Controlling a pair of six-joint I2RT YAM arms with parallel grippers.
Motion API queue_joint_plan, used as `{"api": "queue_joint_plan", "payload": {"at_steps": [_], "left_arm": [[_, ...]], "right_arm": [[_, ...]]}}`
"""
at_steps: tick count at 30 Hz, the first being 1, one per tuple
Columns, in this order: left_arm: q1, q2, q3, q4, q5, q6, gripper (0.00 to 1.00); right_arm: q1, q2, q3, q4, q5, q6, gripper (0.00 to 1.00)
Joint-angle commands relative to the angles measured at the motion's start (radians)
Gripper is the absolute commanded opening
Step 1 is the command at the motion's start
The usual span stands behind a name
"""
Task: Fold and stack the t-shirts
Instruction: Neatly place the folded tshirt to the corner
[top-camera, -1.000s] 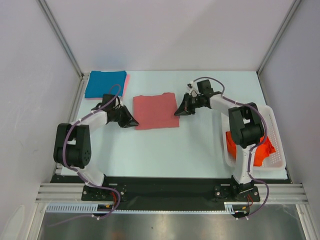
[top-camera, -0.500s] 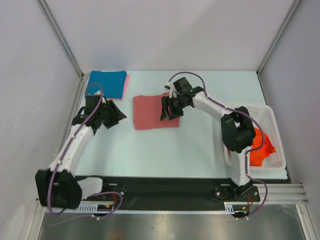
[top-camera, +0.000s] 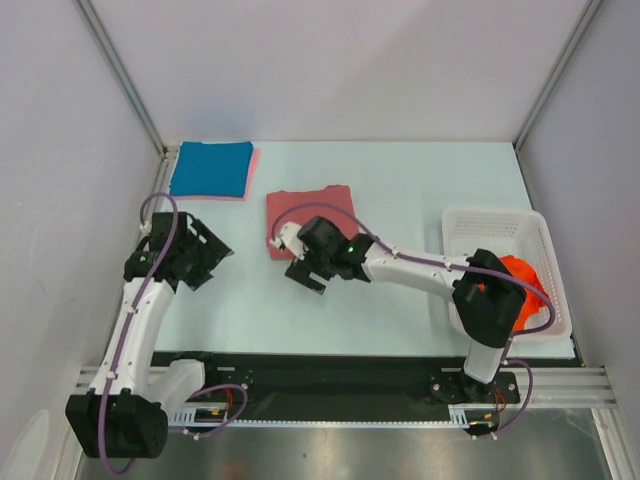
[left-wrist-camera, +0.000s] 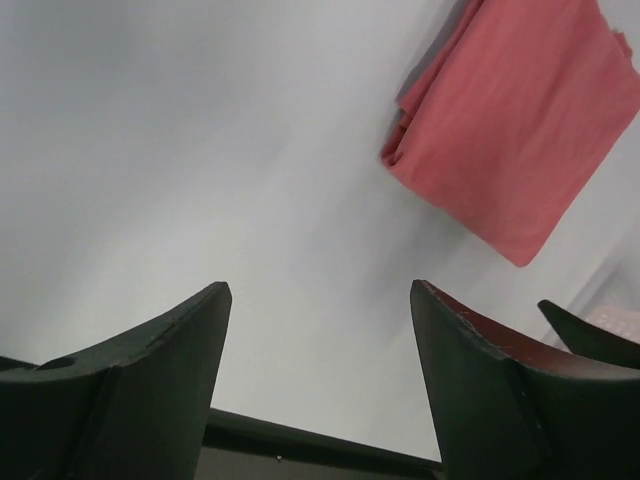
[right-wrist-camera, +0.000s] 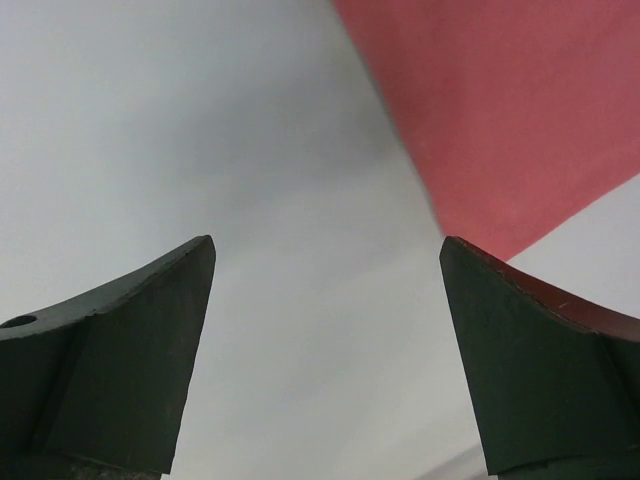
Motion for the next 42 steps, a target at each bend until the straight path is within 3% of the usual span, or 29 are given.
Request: {"api": "queue_joint_plan", "payload": {"at_steps": [1,2,6,14,24,36,40,42], "left_arm": [[0.024,-0.082,-0.027,-0.041,0.001,-0.098,0.80],[0.024,-0.117,-0.030,-0.045,-0.005,-0.111,0.89],[0.026,-0.183,-0.050,-0.084,-0.022,-0.181,0.96],[0.032,-0.194,-0.082,-0.159,-0.077,-0.288,0.96],[0.050,-0.168,-0.094,-0.218,-0.164,-0.305,0.96],[0.184,-0.059,-0.107,-0.186,-0.111,-0.217,0.96],[0.221,-0.030,-0.108,-0.154,-0.085,-0.169,0.96],[0.233,-0.015,-0.125,-0.114,-0.057,-0.154,0.97]], "right_arm": [[0.034,-0.046,-0.101,0.247,0.104,-0.298,1.00],[0.049,-0.043,-0.114,0.291,0.076,-0.339,1.00],[0.098,-0.007,-0.177,0.426,0.082,-0.523,1.00],[0.167,0.156,-0.141,0.557,0.041,-0.626,0.97],[0.193,0.302,-0.128,0.793,0.100,-0.691,0.83],[0.137,0.429,-0.055,0.772,0.113,-0.746,0.70],[0.097,0.484,0.011,0.764,0.091,-0.741,0.59],[0.081,0.504,0.040,0.764,0.075,-0.738,0.48]]}}
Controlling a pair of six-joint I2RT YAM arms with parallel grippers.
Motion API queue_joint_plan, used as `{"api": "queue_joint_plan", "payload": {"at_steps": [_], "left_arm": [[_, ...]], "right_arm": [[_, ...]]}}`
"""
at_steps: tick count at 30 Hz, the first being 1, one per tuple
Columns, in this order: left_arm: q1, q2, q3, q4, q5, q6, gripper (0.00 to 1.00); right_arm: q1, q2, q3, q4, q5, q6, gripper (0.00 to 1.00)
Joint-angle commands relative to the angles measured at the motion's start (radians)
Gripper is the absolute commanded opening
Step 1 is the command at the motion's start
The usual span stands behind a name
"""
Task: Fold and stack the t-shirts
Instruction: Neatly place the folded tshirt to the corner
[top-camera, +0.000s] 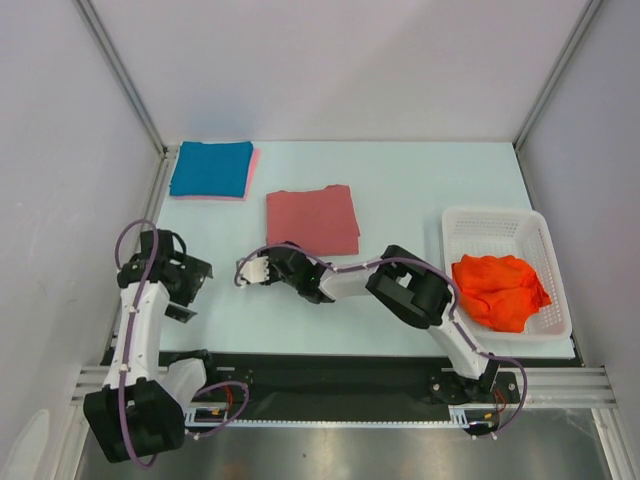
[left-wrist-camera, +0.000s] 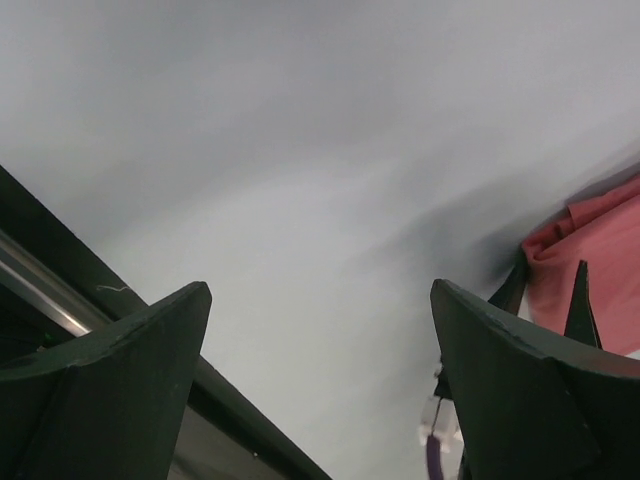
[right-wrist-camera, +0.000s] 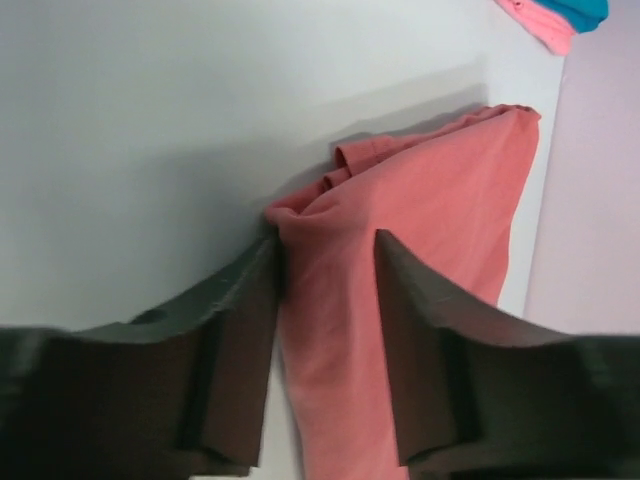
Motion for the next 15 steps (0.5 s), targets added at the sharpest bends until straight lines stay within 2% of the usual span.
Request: {"api": "queue_joint_plan", "payload": {"at_steps": [1,2,4,5,15], "left_arm": [[0.025,0.021,-0.004,0.077,0.074,0.076,0.98],[0.027,0.028,-0.008,0.089,0.106,0.087,0.98],[0.032,0.065,-0.020,0.138,0.167,0.116,1.00],[0.032,0.076,-0.024,0.159,0.195,0.129,1.00],[0.035,0.361,-0.026,0.472,0.539,0.159,1.00]], "right_arm": [[-0.034,0.065,0.040,-0.065,-0.038,0.025,0.44],[-0.035,0.068,0.069,-0.085,-0.045,0.039,0.36],[-0.040,0.061,0.092,-0.120,-0.064,0.073,0.28],[-0.040,0.053,0.101,-0.133,-0.070,0.087,0.17],[-0.072,-0.086,0.146,-0.231,-0.128,0.243,0.00]]}}
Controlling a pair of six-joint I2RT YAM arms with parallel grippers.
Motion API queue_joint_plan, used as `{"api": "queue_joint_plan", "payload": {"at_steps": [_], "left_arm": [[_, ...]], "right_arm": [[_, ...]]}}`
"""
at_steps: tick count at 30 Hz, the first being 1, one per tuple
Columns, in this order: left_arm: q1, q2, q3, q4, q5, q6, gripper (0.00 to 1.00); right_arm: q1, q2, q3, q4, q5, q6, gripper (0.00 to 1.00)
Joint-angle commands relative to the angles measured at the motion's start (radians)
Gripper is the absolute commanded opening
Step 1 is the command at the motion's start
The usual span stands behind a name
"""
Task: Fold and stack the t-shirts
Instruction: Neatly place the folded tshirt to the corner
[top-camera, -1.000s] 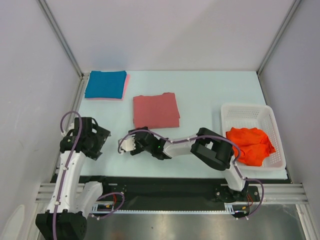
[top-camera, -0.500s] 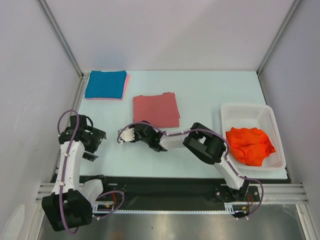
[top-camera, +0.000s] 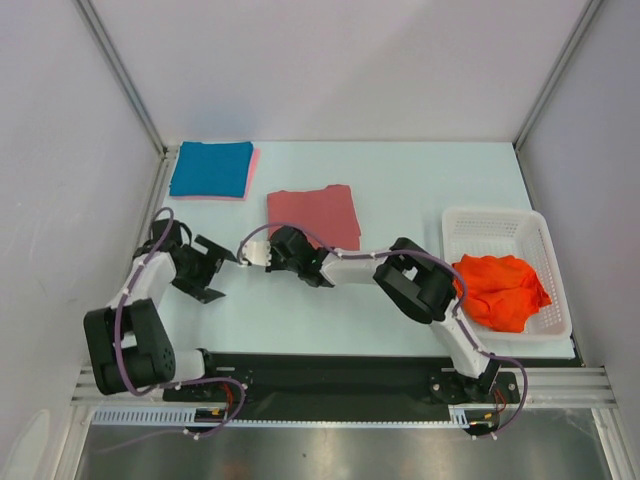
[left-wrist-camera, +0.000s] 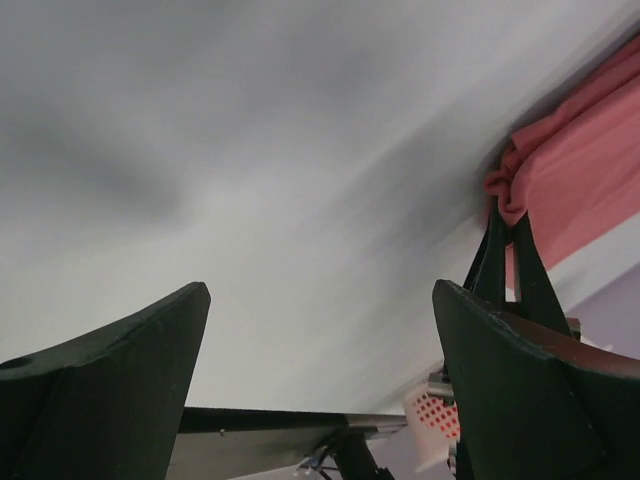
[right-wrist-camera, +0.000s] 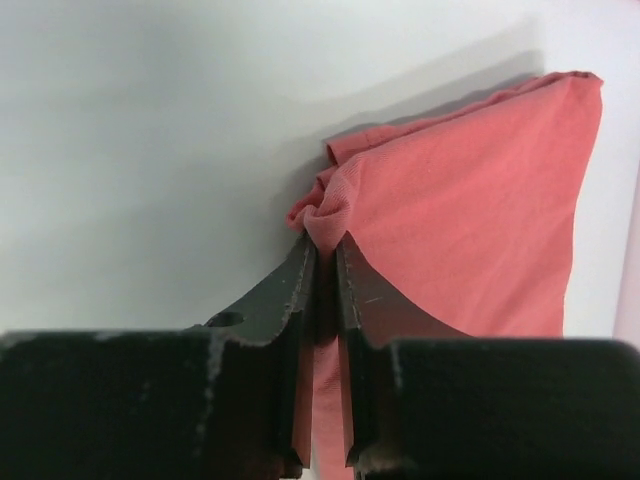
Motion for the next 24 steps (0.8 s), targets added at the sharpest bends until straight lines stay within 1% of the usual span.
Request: {"api": "queue_joint_plan", "payload": {"at_steps": [1,2,5,7,11,12,13,14,15,17,19,21,22,24], "left_arm": [[0.010,0.072,0.018,0.165,0.185,0.006,1.00],[0.010,0.123,0.036,0.174,0.198,-0.002,1.00],[0.010,0.200,0.061,0.223,0.262,-0.045,1.00],[0.011,0.230,0.061,0.294,0.323,-0.100,1.00],[0.010,0.288,0.081,0.380,0.368,-0.178,1.00],[0.005,0.305,0.079,0.444,0.377,-0.204,1.00],[0.001,0.316,0.082,0.473,0.403,-0.257,1.00],[-0.008,0.334,0.110,0.493,0.408,-0.278,1.00],[-0.037,0.352,0.139,0.477,0.406,-0.287,1.00],[-0.086,0.426,0.237,0.403,0.387,-0.282,1.00],[-0.108,0.469,0.251,0.427,0.379,-0.340,1.00],[-0.140,0.484,0.220,0.530,0.359,-0.432,1.00],[-0.151,0.500,0.228,0.533,0.345,-0.439,1.00],[-0.180,0.559,0.294,0.494,0.305,-0.428,1.00]], "right_arm": [[-0.025,-0.121,0.031,-0.065,-0.040,0.082,0.00],[-0.034,-0.132,0.027,-0.066,-0.052,0.087,0.00],[-0.054,-0.158,0.020,-0.077,-0.075,0.107,0.00],[-0.058,-0.166,0.020,-0.080,-0.089,0.113,0.00],[-0.071,-0.173,0.019,-0.083,-0.103,0.114,0.00],[-0.077,-0.180,0.017,-0.083,-0.104,0.117,0.00],[-0.078,-0.181,0.016,-0.083,-0.106,0.126,0.00],[-0.083,-0.184,0.016,-0.085,-0.116,0.133,0.00],[-0.091,-0.190,0.014,-0.088,-0.124,0.137,0.00],[-0.094,-0.193,0.016,-0.088,-0.126,0.142,0.00],[-0.095,-0.198,0.017,-0.085,-0.124,0.145,0.00],[-0.092,-0.203,0.017,-0.086,-0.126,0.153,0.00],[-0.092,-0.209,0.016,-0.086,-0.126,0.157,0.00],[-0.092,-0.216,0.017,-0.083,-0.129,0.173,0.00]]}}
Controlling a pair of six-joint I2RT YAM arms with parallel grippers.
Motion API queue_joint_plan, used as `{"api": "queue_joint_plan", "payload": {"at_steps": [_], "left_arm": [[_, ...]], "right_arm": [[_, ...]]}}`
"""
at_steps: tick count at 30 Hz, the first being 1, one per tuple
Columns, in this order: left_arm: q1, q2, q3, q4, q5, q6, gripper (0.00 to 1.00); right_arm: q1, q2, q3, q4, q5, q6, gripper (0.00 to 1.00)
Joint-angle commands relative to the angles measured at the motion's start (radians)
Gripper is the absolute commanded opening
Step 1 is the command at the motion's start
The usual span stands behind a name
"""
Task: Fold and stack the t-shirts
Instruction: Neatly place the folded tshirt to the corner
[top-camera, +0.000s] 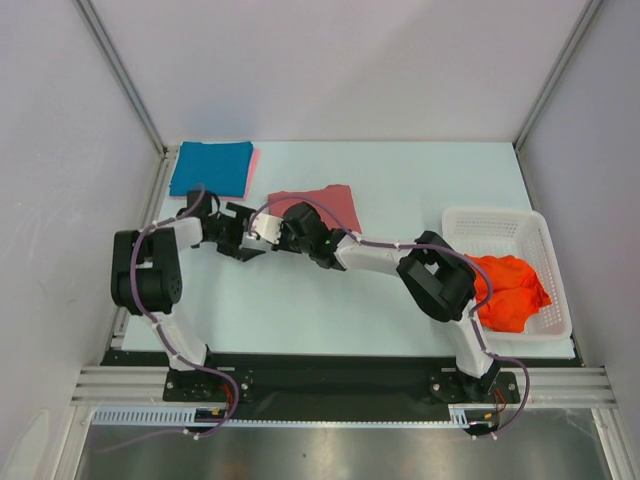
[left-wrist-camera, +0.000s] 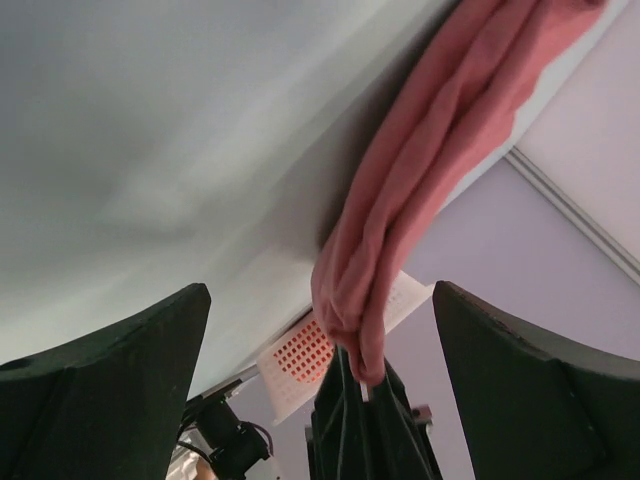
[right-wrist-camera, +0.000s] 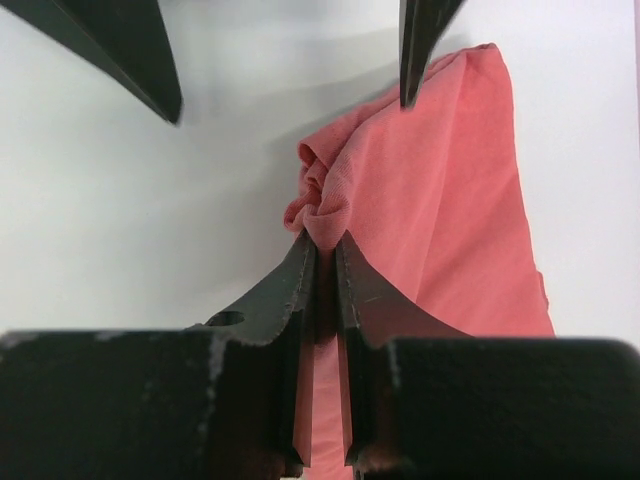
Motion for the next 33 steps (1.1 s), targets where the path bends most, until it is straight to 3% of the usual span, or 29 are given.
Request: {"api": "queue_joint_plan", "payload": {"at_steps": [1,5,14,20,33], "left_arm": [[-0.043,0.076,0.085,0.027,-0.044,-0.078,1.00],[-0.073,0.173,0.178,0.031,-0.073,-0.084,1.00],[-0.075,0.240,0.213,0.163,-0.130,-0.162,1.00],[-0.135,0.346,0.307,0.170,-0.100,-0.176,0.99],[-0.144,0.372,0.335,0.105,-0.204,-0.136,0.77]], "right_arm": [[-0.005,-0.087,0.015,0.013,-0.009,0.036,0.00],[-0.005,-0.094,0.001,0.028,-0.009,0.049,0.00],[-0.022,-0.107,-0.002,0.035,-0.049,0.075,0.00],[-0.032,-0.110,-0.002,0.035,-0.068,0.084,0.00],[-0.043,-0.124,-0.010,0.056,-0.075,0.105,0.00]]}}
